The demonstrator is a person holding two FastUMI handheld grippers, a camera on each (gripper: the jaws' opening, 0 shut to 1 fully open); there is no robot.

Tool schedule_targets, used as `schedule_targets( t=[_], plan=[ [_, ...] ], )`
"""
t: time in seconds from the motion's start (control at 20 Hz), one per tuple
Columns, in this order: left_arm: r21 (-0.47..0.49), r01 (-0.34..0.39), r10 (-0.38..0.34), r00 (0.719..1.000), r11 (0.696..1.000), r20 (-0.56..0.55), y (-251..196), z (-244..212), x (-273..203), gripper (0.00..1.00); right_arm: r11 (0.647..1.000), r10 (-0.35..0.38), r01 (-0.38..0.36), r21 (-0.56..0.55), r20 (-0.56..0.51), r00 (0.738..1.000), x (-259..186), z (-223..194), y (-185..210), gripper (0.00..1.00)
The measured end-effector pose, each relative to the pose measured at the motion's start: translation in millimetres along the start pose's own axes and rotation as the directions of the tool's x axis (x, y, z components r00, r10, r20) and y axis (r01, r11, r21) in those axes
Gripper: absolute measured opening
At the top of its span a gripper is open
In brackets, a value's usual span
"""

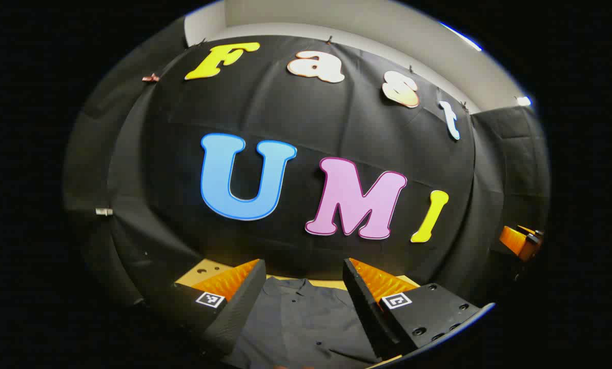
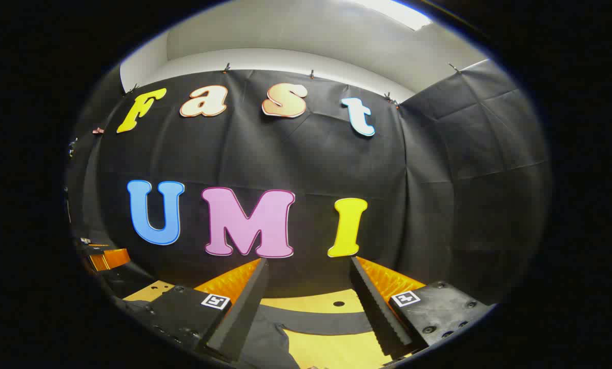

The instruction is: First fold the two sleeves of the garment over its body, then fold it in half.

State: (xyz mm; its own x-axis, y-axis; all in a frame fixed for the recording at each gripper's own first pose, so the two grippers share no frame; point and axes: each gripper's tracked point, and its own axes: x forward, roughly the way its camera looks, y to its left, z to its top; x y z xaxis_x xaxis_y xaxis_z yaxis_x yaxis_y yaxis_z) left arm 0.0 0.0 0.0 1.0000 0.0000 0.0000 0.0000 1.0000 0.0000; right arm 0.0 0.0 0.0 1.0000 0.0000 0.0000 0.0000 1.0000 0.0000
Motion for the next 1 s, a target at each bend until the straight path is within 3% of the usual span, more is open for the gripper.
schedule_targets(
  t=[0.1, 0.15, 0.35, 0.7, 1.0],
  plan=[
    [0.021, -0.013, 0.012, 1.000, 1.000, 0.012, 8, 4, -5, 1.00, 0.999, 0.046, -0.046, 0.006, -0.013, 0.999, 4, -6, 21, 0.98],
    [0.030, -0.024, 0.023, 1.000, 0.999, 0.021, 13, 7, -10, 0.95, 0.998, 0.070, -0.069, 0.011, -0.014, 0.997, 6, -7, 31, 0.98],
    [0.070, -0.093, 0.090, 0.995, 0.993, 0.044, 38, 12, -25, 0.95, 0.985, 0.159, -0.157, 0.073, -0.024, 0.987, 9, -20, 64, 0.98],
    [0.057, -0.180, 0.180, 0.984, 0.982, -0.004, 69, -5, -45, 0.95, 0.975, 0.213, -0.205, 0.086, -0.105, 0.971, 22, -58, 82, 0.98],
    [0.063, -0.198, 0.200, 0.980, 0.978, -0.019, 78, -9, -40, 0.95, 0.968, 0.245, -0.237, 0.079, -0.101, 0.964, 32, -66, 90, 0.98]
  ],
)
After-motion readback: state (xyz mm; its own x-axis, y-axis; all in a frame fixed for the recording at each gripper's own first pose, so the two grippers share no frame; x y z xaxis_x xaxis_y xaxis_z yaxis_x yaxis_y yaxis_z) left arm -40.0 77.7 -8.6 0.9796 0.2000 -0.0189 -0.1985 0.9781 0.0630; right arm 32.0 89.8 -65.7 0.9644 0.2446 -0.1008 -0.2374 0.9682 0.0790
